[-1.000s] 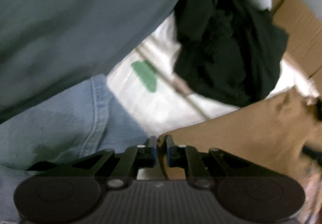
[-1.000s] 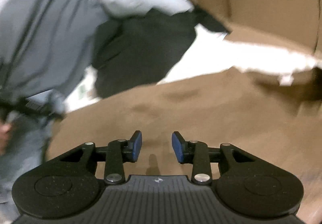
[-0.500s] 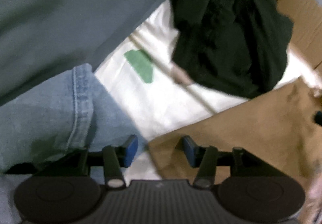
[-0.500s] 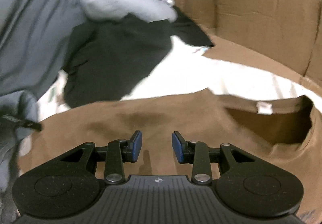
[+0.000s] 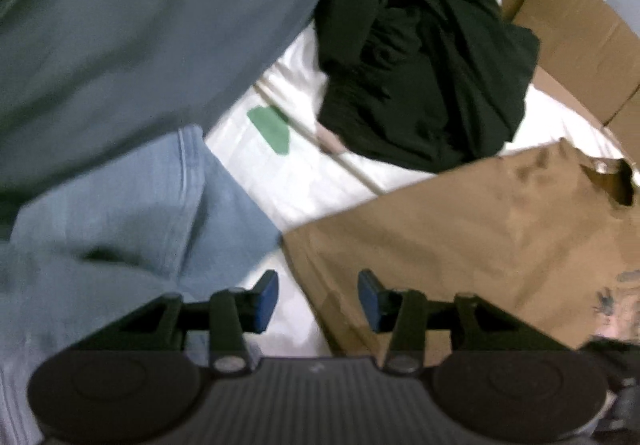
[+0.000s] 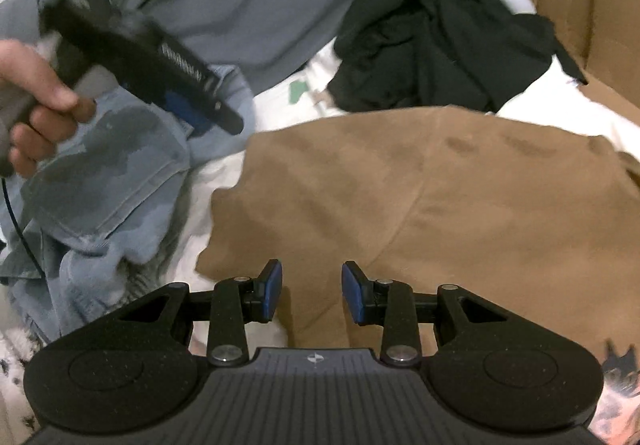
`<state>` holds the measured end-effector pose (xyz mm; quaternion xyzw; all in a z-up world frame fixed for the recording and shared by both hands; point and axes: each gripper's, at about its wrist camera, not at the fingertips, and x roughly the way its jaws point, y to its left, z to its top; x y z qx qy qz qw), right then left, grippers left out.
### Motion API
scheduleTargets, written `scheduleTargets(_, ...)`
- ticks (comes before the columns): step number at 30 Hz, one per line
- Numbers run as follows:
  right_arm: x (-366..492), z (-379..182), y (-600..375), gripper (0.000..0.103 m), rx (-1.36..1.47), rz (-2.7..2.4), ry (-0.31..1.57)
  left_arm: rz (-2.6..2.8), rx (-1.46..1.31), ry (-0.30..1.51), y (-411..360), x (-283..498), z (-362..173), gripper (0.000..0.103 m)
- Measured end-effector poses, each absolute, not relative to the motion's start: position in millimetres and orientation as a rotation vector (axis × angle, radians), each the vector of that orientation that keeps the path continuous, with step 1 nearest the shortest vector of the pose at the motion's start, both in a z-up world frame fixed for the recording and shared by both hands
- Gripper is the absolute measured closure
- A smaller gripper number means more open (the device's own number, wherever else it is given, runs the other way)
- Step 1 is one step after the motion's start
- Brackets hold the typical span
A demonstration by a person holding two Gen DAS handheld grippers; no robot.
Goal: Fold clothes
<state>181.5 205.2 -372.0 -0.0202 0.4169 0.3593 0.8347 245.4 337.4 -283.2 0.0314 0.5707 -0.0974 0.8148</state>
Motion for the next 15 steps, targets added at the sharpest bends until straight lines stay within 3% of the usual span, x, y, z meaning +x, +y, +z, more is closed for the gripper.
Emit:
scheduleTargets(10,166,-403,235,0.065,-0.05,0.749,0.959,-0.294,0.066,1.166,325,206,-257,0.051)
scheduleTargets(12,165,-403,236,0.065,-0.048,0.749,0.961,-0.34,0.054,1.166,316,198,-265,0.054)
scheduleTargets(15,168,-402,234,0.065,-0.018,0.749,0.971,-0.403,0.022,1.159,301,187,-283,0.068)
